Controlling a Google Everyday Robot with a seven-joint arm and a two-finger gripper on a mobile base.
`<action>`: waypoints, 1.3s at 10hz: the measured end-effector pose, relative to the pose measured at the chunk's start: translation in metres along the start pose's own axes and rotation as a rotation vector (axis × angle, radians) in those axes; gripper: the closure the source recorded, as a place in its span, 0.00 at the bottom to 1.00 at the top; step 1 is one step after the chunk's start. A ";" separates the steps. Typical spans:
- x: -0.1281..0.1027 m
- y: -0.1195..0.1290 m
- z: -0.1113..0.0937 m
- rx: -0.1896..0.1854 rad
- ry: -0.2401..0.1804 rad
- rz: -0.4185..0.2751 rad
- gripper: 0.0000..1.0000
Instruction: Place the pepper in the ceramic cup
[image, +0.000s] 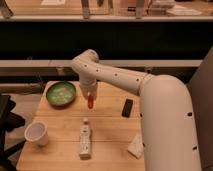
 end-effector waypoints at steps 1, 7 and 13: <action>-0.001 0.000 -0.004 -0.002 0.000 -0.006 0.99; -0.018 -0.002 -0.010 -0.013 0.009 -0.067 0.99; -0.045 -0.006 -0.022 -0.018 0.029 -0.123 0.99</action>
